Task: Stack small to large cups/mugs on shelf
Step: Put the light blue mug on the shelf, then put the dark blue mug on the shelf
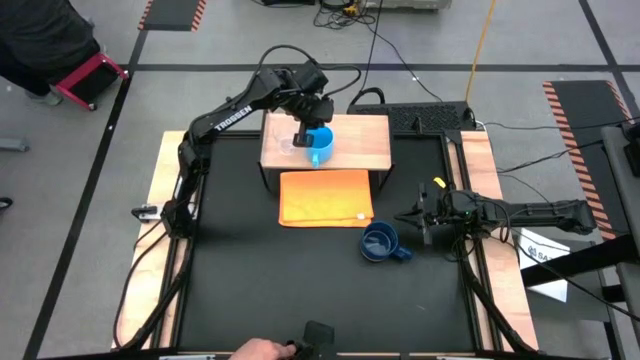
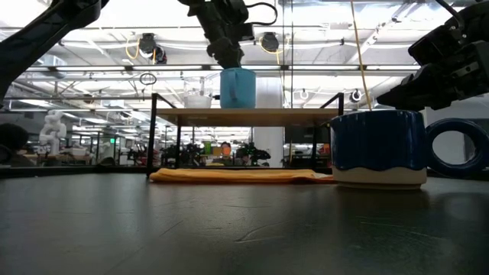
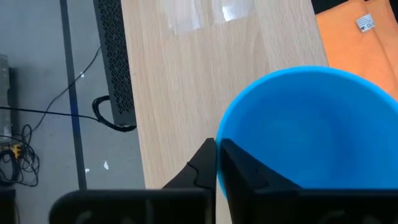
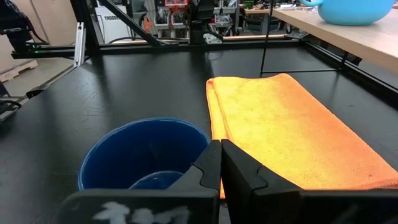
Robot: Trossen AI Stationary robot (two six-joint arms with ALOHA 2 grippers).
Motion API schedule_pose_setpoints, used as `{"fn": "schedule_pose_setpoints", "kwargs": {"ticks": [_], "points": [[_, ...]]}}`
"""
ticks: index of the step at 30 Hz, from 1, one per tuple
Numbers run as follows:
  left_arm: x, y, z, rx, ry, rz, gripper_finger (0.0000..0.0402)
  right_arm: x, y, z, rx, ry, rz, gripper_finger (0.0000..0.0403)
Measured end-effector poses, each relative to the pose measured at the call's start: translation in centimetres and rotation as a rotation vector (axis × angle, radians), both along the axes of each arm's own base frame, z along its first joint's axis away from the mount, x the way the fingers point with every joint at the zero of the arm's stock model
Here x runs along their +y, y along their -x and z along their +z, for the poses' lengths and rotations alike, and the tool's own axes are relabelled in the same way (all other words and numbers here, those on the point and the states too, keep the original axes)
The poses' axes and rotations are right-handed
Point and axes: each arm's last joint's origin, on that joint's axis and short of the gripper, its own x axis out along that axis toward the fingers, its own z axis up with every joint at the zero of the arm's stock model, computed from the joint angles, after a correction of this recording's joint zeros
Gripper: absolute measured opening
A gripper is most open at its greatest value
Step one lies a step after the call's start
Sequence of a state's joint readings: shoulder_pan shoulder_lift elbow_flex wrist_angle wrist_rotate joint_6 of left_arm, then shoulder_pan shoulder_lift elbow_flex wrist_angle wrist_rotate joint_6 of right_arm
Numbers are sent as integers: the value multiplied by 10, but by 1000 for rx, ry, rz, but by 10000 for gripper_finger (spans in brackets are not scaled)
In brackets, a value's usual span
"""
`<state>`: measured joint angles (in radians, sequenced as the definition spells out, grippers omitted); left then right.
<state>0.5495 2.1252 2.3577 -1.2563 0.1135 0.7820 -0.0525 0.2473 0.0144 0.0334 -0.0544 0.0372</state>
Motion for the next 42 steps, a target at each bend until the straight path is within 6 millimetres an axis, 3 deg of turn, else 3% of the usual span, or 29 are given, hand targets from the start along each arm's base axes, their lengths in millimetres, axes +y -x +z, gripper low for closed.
{"fn": "schedule_pose_setpoints", "kwargs": {"ticks": [6,18,42], "points": [[0,0,0,1,2,10,6,0,0,0,0,0,0,0],[1,-1,-3,12,8,20,71,0,0,0,0,3,1,0],[0,0,-2,5,15,34,74,0,0,0,0,4,1,0]]}}
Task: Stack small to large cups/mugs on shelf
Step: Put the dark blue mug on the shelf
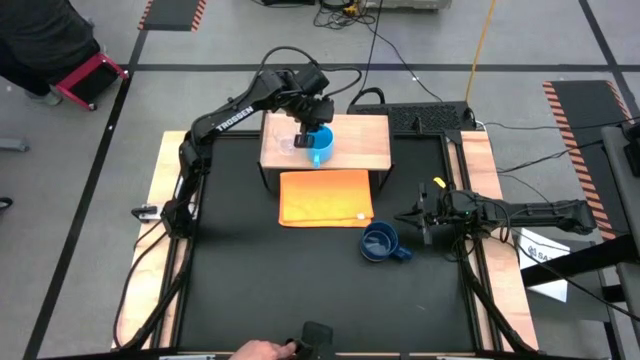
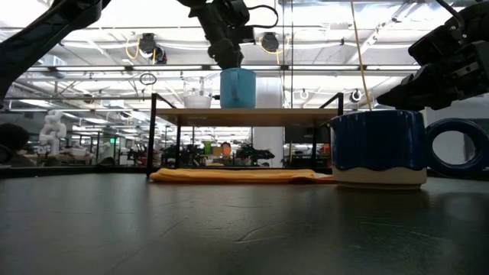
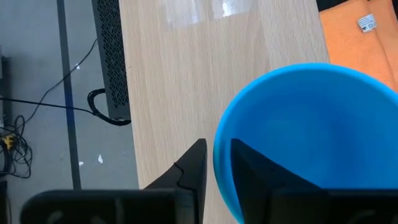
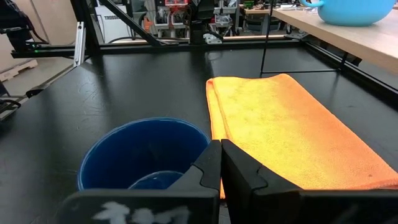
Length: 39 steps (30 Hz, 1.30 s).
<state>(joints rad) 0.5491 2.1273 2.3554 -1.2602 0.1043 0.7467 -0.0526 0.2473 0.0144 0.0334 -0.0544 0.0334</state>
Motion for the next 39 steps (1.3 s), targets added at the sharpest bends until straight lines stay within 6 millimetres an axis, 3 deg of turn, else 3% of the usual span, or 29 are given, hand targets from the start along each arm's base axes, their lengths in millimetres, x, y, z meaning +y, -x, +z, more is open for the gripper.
{"fn": "schedule_pose_setpoints", "kwargs": {"ticks": [14,29,39], "points": [[0,0,0,-5,18,39,81,0,0,0,0,0,0,0],[0,0,0,1,8,78,193,0,0,0,0,0,0,0],[-5,0,4,0,-11,83,218,0,0,0,0,4,0,0]]}}
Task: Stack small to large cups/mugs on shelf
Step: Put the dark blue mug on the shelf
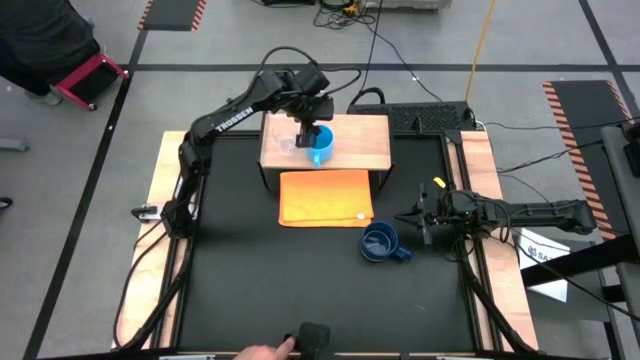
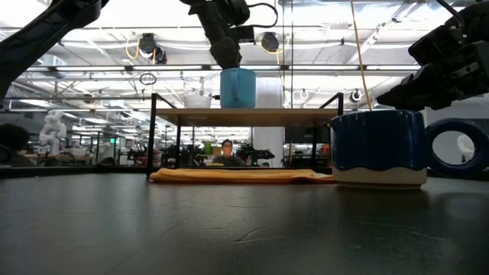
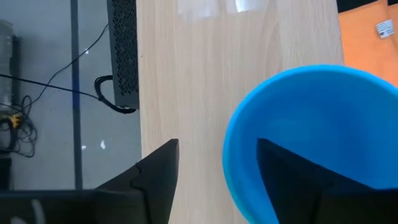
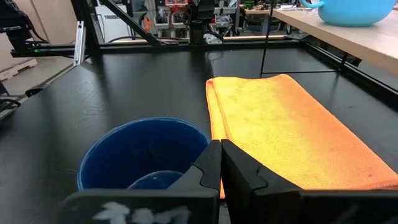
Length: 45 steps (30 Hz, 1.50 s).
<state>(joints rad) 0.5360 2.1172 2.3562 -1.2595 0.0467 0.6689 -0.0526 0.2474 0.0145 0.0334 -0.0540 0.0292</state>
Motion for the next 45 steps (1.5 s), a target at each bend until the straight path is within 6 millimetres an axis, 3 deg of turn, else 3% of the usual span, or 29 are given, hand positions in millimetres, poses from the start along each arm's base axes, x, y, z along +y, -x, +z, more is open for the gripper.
{"fn": "schedule_pose_setpoints", "kwargs": {"ticks": [14,20,25,29,35,45], "points": [[-29,21,45,-88,-55,38,219,0,0,0,-1,12,3,0],[-43,43,73,-169,-49,71,218,0,0,0,-1,8,1,0],[-57,64,93,-258,69,-11,213,0,0,0,-1,7,2,0],[-68,78,103,-275,119,-44,164,0,0,0,-1,5,1,0],[-82,96,107,-215,173,-70,19,0,0,0,-1,-8,-2,0],[-112,104,122,-268,186,-154,2,0,0,0,0,-12,-3,0]]}}
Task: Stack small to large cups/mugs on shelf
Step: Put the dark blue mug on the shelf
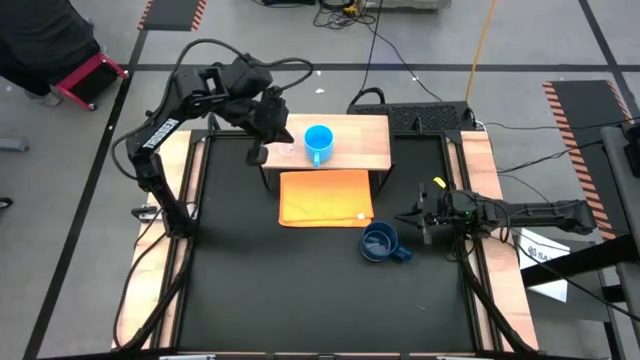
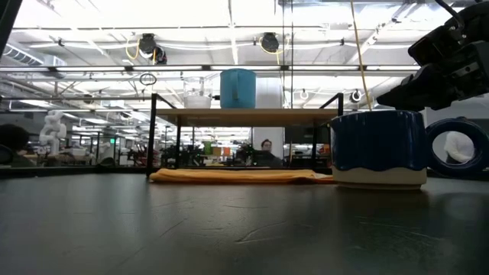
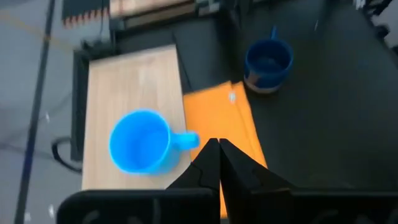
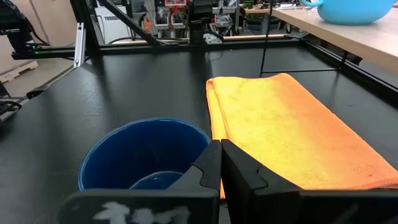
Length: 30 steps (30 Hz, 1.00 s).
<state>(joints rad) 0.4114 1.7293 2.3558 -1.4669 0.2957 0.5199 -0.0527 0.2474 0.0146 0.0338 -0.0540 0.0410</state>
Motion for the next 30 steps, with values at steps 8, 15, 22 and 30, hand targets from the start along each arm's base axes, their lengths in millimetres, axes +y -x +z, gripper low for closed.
{"fn": "schedule_pose_setpoints", "kwargs": {"ticks": [8,15,22,30], "points": [[-7,5,19,-153,-23,-7,1,0,0,0,0,0,0,0],[-13,-4,26,-269,-3,-104,1,0,0,0,0,5,1,0],[-8,10,22,-219,-68,18,0,0,0,0,1,7,3,0],[-20,63,26,-262,-110,168,0,0,0,-1,5,9,5,0]]}}
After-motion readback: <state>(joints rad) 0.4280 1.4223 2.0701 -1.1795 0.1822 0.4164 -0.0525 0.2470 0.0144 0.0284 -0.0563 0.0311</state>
